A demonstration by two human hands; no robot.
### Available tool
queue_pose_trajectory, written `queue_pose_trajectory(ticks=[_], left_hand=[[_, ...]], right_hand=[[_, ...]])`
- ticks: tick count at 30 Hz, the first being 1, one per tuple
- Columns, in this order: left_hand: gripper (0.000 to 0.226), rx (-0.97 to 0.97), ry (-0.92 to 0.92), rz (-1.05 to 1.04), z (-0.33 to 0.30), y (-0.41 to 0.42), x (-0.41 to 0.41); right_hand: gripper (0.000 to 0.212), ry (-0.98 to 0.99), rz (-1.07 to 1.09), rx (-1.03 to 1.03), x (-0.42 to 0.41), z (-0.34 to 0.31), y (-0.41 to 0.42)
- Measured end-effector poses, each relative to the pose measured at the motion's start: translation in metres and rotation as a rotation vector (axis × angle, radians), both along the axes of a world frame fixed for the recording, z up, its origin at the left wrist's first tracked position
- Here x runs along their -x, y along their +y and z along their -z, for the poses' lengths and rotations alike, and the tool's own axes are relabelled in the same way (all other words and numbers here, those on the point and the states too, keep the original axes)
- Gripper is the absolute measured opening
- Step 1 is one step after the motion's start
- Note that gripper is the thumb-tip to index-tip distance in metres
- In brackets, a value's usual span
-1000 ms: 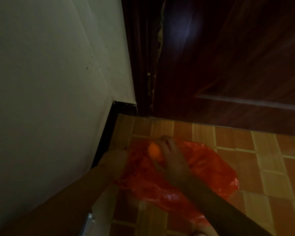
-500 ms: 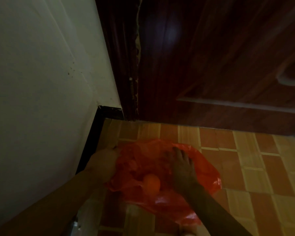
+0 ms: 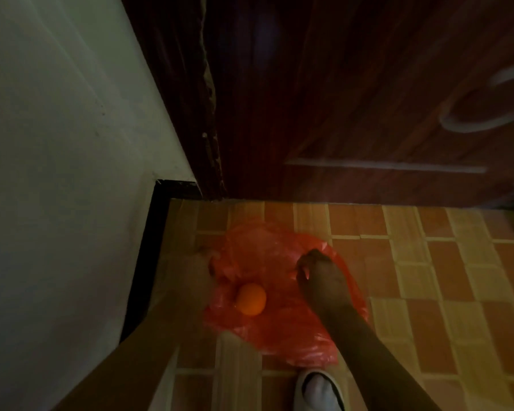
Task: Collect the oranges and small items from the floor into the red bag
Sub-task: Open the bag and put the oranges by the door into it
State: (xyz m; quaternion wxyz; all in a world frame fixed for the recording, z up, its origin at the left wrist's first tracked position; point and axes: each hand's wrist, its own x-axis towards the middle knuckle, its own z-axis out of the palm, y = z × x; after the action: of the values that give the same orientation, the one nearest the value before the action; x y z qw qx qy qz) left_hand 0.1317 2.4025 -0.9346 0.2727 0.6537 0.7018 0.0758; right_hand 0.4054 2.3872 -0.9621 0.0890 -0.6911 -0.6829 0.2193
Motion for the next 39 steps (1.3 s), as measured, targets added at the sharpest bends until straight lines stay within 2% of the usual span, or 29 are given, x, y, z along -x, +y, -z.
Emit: queue_pose_trajectory(ticks=[5,9,13,18,26,39], left_hand=[[0.010,-0.072,-0.201,0.017,-0.097,-0.039,-0.015],[0.006,-0.040,-0.185,0.037,-0.189,-0.057,-0.031],[0.017,0.033,-0.164,0.074,-0.261,-0.069,-0.041],[0.029,-0.006,-0.137,0.144,-0.341,-0.075,-0.062],[0.033,0.038,-0.132,0.242,-0.408,-0.082,-0.119],[0.034,0.028,-0.086,0.460,-0.435,-0.069,-0.295]], right_hand=[[0.013,0.139,0.060,-0.057,-0.006,-0.106,-0.034],[0.021,0.190,0.176,-0.084,-0.018,-0.196,-0.061],[0.023,0.224,0.277,-0.041,-0.030,-0.275,-0.095],[0.023,0.270,0.374,-0.049,-0.045,-0.356,-0.129],[0.021,0.300,0.535,-0.129,-0.086,-0.436,-0.167],[0.026,0.281,0.768,-0.166,-0.228,-0.465,-0.214]])
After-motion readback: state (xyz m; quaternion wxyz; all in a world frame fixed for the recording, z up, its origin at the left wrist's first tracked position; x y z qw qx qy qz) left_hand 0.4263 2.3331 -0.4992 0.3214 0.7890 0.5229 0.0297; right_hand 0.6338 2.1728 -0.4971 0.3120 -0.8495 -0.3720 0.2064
